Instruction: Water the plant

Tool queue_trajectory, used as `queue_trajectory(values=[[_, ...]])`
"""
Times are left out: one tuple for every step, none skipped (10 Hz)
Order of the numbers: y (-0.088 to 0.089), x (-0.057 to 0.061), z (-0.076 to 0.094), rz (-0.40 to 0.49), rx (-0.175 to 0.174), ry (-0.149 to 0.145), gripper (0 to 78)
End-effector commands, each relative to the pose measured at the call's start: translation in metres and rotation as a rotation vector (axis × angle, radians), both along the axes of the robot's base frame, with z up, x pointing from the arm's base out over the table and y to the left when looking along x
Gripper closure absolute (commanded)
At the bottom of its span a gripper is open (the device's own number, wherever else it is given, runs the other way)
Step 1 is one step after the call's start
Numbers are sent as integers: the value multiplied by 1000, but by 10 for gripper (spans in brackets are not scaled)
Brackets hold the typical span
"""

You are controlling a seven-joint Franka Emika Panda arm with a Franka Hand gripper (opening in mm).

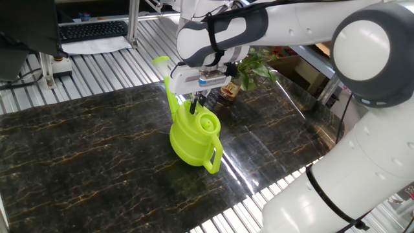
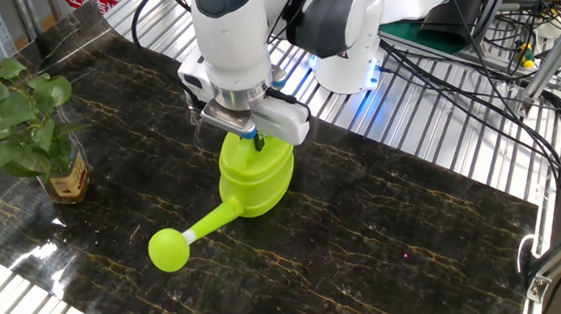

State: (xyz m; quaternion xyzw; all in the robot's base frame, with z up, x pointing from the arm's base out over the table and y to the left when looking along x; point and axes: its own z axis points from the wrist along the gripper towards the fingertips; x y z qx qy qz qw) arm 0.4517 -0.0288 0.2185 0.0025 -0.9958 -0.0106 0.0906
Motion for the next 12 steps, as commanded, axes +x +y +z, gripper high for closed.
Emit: queue_trajectory(values=[[0, 4, 3, -3, -1, -7, 753], [0, 5, 2, -3, -1, -9, 753], [0, 5, 1, -3, -1, -13, 753], [1, 5, -5, -4, 0, -19, 753], [1, 5, -9, -3, 6, -21, 753], [1, 5, -12, -3, 13, -21, 753], [1, 5, -12, 2, 10, -21, 753], [1, 5, -12, 3, 5, -32, 753], [1, 5, -12, 5, 5, -35, 753], [1, 5, -12, 15, 4, -45, 753], [1, 5, -12, 15, 4, -48, 753], [1, 5, -12, 16, 3, -48, 753]])
